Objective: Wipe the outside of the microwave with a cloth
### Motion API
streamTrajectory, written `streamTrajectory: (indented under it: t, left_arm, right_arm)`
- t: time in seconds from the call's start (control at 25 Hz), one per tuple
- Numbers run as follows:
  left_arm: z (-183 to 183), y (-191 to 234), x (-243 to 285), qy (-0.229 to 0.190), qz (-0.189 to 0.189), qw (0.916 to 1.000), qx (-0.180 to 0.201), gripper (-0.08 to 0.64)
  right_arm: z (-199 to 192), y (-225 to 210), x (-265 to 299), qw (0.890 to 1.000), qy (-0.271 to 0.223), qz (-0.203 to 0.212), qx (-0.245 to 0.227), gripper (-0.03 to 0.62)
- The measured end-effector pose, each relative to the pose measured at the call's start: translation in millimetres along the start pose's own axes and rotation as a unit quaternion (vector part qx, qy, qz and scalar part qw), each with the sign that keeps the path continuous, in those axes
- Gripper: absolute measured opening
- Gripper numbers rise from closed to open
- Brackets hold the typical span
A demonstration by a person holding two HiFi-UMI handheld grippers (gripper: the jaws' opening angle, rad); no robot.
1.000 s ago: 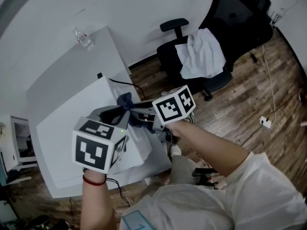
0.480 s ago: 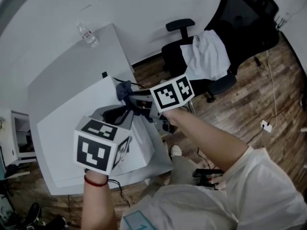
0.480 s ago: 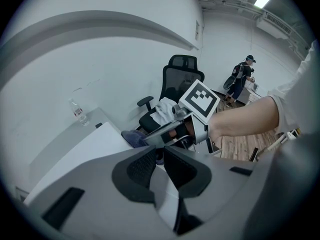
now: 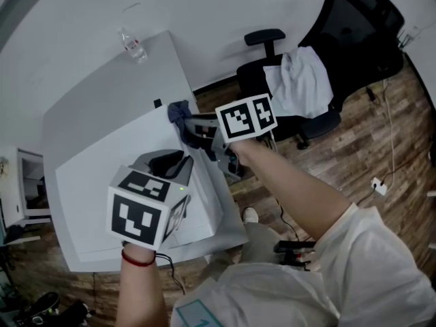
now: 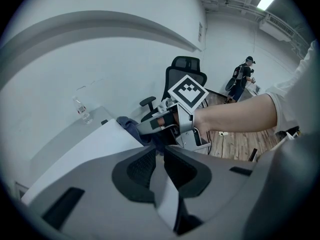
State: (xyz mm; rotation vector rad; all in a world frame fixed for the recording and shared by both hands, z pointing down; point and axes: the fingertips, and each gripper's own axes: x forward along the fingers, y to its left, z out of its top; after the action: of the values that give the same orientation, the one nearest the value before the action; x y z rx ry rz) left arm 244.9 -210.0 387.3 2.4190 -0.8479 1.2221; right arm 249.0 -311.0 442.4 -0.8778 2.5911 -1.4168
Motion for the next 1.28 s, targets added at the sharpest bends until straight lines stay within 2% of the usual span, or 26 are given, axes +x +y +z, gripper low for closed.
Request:
streamTrajectory:
  t: [0.48, 0.6, 0.72, 0.8, 0.88, 1.04, 1.28]
  left_arm:
    - [-17, 12, -15, -0.013, 0.008, 0.9996, -0.024, 0.051]
    - [-20, 17, -23, -0.020, 0.009, 0.9993, -0.031, 0.051]
    - [-25, 24, -35, -0.034, 0.009, 0.9984, -0.044, 0.052]
    - [-32, 28, -47, -0.043, 0.013, 0.9976, -0.052, 0.051]
    - [-41, 33, -60, -0.050, 0.018, 0.9967, -0.061, 0.051]
    - [-65, 46, -90, -0.067, 0.032, 0.9940, -0.081, 0.051]
    - [-116, 67, -140, -0.095, 0.056, 0.9878, -0.110, 0.051]
  right_arm:
    - [29, -4, 13, 0.999, -0.046, -0.014, 0.007, 0.089]
    - [51, 11, 10, 0.997, -0.078, 0.003, 0.003, 0.089]
    - [70, 48, 8, 0.995, -0.091, 0.034, -0.027, 0.089]
    - [70, 79, 8, 0.994, -0.078, 0.053, -0.061, 0.089]
    - [59, 111, 14, 0.991, -0.044, 0.068, -0.106, 0.089]
    - [18, 163, 34, 0.978, 0.041, 0.091, -0.185, 0.089]
    - [-40, 229, 75, 0.962, 0.106, 0.110, -0.224, 0.089]
